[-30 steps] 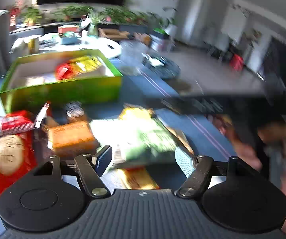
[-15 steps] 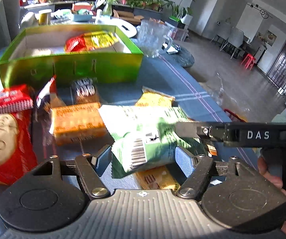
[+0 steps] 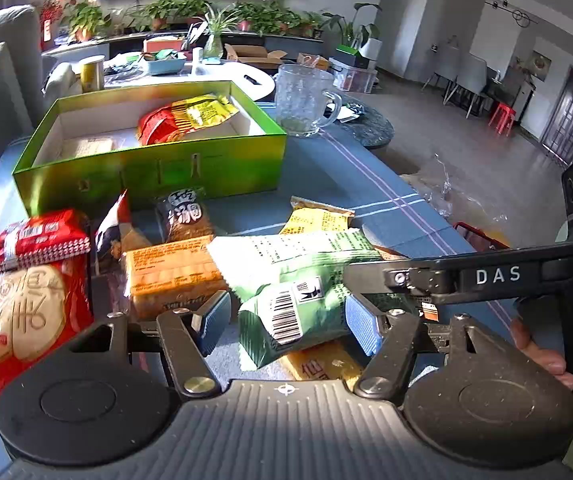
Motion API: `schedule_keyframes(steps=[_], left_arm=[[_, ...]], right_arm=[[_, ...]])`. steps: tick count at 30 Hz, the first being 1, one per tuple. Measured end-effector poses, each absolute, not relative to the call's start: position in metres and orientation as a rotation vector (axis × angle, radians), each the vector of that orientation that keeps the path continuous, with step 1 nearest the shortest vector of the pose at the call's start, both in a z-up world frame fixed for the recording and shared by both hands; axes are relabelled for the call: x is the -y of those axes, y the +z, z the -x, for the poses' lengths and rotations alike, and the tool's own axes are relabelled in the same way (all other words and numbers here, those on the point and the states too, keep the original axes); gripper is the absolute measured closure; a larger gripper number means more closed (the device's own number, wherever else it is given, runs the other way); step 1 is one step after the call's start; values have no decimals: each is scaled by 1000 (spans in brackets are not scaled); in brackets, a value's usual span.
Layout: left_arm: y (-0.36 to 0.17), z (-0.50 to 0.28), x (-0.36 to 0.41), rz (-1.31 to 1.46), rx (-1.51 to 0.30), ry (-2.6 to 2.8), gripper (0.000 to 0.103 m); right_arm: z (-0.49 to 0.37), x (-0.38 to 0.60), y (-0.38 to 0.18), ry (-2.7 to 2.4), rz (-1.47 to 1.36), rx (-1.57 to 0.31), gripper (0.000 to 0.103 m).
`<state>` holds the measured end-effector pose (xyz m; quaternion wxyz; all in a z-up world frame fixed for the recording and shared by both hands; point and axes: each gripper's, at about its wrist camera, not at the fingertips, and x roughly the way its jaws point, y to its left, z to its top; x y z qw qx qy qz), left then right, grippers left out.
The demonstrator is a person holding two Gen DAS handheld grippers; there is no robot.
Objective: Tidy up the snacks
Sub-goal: 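Carry the green bag into the box with both grippers and release it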
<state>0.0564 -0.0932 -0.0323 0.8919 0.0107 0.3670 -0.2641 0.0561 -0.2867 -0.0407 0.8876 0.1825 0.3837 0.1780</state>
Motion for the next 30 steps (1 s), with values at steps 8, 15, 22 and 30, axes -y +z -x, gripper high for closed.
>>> schedule_keyframes(steps=[8, 15, 22, 30], left_arm=[[-41, -59, 98, -25, -772, -554, 46], [-16, -41, 98, -91, -656, -559, 46], [2, -43, 93, -103, -574, -550, 46], [16, -66, 84, -101, -525, -516, 46]], right_arm=[[-60, 281, -42, 383, -374, -801, 38], [-47, 266, -23, 388, -274, -709, 39], [-51, 265, -2, 394, -269, -634, 39], [-74, 254, 13, 404, -266, -589, 39]])
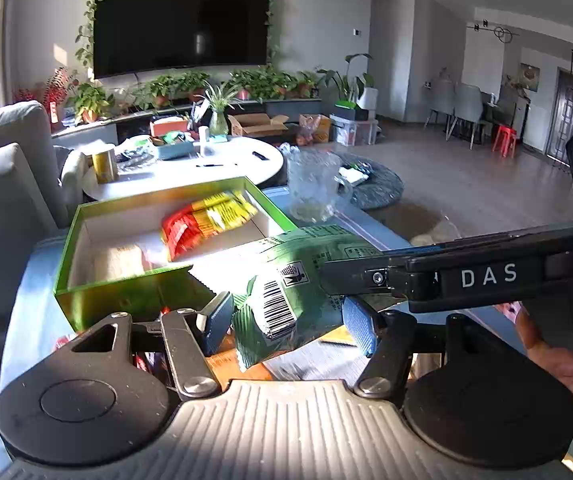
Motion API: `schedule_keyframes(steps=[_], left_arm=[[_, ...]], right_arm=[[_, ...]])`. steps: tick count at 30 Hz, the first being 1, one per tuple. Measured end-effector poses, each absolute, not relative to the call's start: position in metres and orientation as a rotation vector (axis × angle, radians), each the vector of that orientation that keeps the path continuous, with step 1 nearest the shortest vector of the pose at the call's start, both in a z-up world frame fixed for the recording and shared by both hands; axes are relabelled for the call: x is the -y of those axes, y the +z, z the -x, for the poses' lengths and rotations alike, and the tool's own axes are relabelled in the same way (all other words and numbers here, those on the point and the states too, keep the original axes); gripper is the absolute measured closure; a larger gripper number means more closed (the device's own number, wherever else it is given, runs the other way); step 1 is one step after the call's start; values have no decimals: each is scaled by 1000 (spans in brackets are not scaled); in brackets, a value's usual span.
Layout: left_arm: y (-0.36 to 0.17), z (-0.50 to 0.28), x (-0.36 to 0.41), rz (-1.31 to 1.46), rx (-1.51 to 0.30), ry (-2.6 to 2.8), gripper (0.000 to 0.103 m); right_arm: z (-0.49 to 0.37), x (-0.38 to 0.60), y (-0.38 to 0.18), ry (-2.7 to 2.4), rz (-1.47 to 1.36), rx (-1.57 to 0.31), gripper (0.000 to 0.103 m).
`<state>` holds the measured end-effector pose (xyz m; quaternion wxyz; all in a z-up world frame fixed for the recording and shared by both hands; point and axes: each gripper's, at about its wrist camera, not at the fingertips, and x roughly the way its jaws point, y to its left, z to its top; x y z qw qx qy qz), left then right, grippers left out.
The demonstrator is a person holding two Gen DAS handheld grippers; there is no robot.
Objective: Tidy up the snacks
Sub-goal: 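Carry the green bag into the box with both grippers and release it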
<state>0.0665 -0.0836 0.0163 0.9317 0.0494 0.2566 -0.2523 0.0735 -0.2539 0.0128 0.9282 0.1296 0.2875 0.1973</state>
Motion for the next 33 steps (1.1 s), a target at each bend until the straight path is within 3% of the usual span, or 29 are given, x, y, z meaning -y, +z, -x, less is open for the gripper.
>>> schedule_keyframes(steps=[15, 33], left_arm=[[22, -122, 80, -86, -495, -483, 45], [-2, -224, 91, -98, -562, -446, 41]], right_arm=[[-123, 241, 30, 401, -249, -544, 39], [-205, 237, 10, 360, -278, -575, 39]])
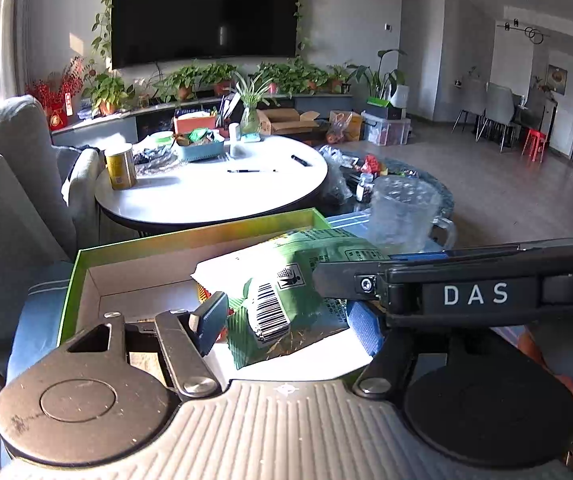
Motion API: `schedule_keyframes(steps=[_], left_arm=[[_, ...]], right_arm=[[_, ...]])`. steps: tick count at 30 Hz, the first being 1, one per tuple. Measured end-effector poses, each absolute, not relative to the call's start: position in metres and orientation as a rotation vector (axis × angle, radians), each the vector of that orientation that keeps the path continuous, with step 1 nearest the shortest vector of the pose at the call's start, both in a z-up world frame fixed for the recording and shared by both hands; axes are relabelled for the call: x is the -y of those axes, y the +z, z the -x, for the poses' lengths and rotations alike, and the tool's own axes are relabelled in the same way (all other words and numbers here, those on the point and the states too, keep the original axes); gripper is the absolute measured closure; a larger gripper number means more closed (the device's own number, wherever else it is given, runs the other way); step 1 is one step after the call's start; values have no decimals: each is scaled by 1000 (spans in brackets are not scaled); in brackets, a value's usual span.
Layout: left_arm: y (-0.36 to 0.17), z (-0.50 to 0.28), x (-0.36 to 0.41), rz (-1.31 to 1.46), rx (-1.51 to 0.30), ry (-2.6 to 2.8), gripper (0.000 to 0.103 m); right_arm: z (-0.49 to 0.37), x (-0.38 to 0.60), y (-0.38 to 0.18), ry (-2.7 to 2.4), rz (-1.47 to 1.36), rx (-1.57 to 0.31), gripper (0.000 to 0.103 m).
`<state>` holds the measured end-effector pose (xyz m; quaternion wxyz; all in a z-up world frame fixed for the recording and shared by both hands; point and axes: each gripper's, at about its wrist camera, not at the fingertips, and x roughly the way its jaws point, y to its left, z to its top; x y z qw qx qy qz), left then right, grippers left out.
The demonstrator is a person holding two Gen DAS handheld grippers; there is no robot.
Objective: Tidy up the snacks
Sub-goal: 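Carry the green bag into the box with both grippers and release it, then move both grippers back toward the remaining snack pile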
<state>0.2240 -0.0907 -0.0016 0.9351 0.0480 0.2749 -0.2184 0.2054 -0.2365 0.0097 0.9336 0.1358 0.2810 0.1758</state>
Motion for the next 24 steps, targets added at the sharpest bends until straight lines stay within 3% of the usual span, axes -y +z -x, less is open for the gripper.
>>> schedule_keyframes(steps=[13, 24], left_arm=[[-42, -277, 91, -116, -701, -388, 40], [-8, -253, 82, -94, -628, -364, 40]], right_arm=[[-253, 230, -28, 329, -205, -647, 39], [-230, 237, -9, 302, -201, -597, 39]])
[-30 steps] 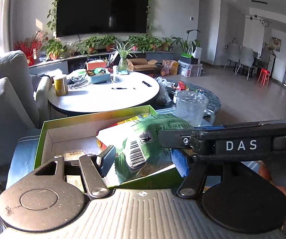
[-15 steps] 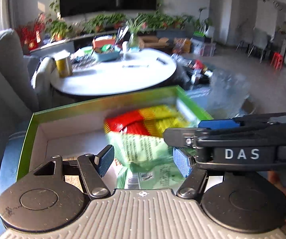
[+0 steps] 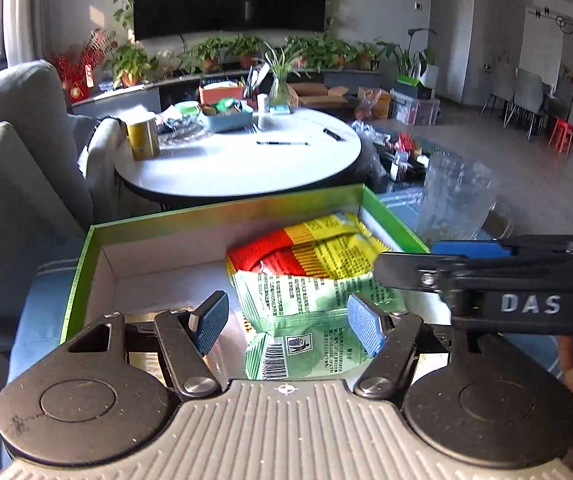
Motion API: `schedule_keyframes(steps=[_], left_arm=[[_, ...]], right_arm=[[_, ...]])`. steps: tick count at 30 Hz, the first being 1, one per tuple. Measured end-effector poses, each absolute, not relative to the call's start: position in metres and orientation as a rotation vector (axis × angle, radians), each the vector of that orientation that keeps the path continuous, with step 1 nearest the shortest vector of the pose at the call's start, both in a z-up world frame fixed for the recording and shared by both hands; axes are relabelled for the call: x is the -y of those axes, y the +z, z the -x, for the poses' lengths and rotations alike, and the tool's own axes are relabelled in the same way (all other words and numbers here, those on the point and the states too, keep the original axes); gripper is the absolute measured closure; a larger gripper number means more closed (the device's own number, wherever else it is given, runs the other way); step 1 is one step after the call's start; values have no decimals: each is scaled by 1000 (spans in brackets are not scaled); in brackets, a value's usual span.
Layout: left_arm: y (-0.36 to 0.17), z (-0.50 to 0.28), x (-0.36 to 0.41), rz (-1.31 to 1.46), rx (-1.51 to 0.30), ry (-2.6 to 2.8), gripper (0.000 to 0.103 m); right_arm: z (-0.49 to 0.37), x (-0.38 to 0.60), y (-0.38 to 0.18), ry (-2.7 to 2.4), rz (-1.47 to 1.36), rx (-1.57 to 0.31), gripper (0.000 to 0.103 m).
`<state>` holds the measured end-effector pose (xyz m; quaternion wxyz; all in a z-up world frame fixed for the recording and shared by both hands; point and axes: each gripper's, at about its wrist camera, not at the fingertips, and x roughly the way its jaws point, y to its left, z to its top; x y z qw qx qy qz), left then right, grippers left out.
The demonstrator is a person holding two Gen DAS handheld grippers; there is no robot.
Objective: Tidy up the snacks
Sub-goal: 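Move both grippers back toward the remaining snack pile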
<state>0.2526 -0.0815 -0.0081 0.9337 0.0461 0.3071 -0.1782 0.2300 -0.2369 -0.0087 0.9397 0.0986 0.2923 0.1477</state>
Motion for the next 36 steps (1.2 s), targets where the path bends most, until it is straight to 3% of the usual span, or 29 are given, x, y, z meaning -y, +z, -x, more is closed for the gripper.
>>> schedule_keyframes(steps=[14, 25, 36], left_arm=[[33, -164, 24, -39, -530, -292, 32], [-8, -96, -46, 49, -598, -148, 31], [-56, -74, -62, 92, -704, -150, 30]], right_arm=[[-167, 230, 31, 364, -227, -531, 39], [-113, 194, 23, 485, -217, -593, 39], [-88, 146, 1, 568, -210, -709, 39]])
